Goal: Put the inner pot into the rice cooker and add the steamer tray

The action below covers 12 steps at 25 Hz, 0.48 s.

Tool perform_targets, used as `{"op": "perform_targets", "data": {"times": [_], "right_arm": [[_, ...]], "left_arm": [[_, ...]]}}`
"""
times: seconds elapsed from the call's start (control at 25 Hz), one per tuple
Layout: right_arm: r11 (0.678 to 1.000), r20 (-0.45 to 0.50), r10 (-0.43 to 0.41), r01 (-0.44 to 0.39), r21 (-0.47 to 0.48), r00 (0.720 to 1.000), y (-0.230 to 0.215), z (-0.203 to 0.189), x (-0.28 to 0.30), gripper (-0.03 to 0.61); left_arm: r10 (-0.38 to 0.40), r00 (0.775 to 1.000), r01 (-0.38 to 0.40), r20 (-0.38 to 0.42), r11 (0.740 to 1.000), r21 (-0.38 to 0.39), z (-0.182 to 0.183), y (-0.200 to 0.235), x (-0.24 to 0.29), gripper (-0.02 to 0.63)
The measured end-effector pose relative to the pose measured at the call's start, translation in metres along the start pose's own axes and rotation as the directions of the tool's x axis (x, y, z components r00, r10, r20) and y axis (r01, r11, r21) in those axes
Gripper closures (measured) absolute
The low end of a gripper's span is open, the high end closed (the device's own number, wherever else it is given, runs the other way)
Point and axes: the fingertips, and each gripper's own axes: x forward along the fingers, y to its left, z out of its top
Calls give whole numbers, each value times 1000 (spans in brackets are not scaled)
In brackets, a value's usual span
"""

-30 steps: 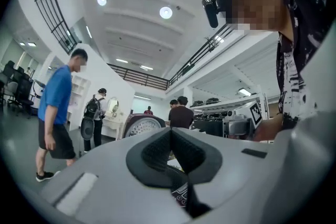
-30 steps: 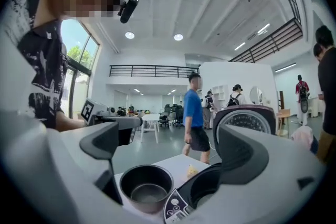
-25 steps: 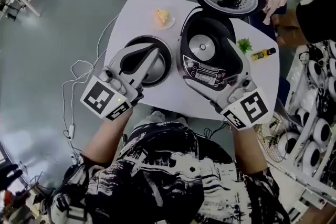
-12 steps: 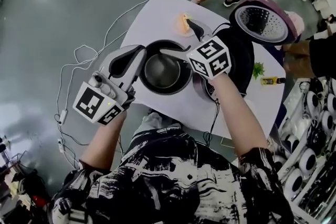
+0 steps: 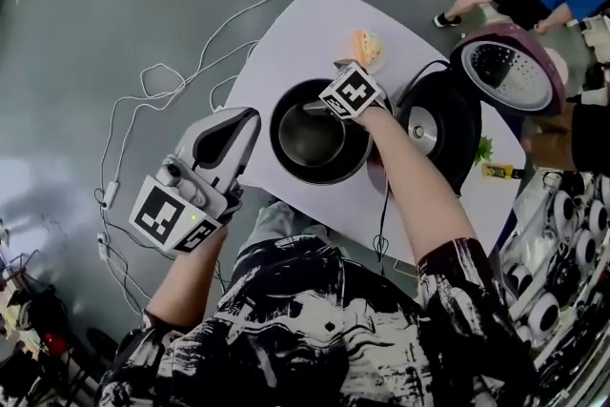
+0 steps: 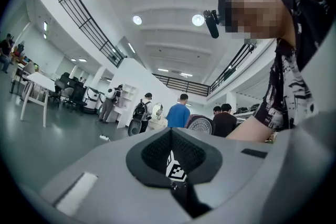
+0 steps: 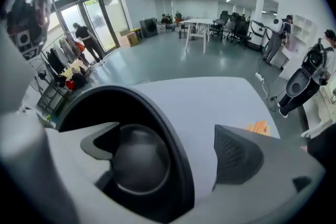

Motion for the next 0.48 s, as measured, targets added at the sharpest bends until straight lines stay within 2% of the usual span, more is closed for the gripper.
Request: {"op": "perform_targets", "data": {"times": [0.12,0.16,0.2,0.28,0.36,0.48], "right_arm": [[999,-114,24,-29,-40,993,0,-21,17,40],[998,-149,23,-32,-57,989,0,-28,20,71],[996,-181,16,-31,-80,983,-1,-33,22,154],[991,-236,-5,-28,-134,972,-4,-40,25,405],[982,-288,-41,-14,-186,957,-12,-43,24,556],[979,-347,-46,-27,-202,937,-12,-51,24,578]], "left_arm": [[23,1000,-23,-7,1000,-5,-2,8,-8,609],[30,1000,-30,-7,1000,-7,-3,10,-10,609],[35,999,-36,-7,999,-8,-3,13,-12,609],[43,999,-43,-5,999,-8,-2,16,-14,609],[46,999,-46,-3,999,-5,-1,17,-15,609],[44,999,-44,-2,999,-1,1,16,-14,609]]}}
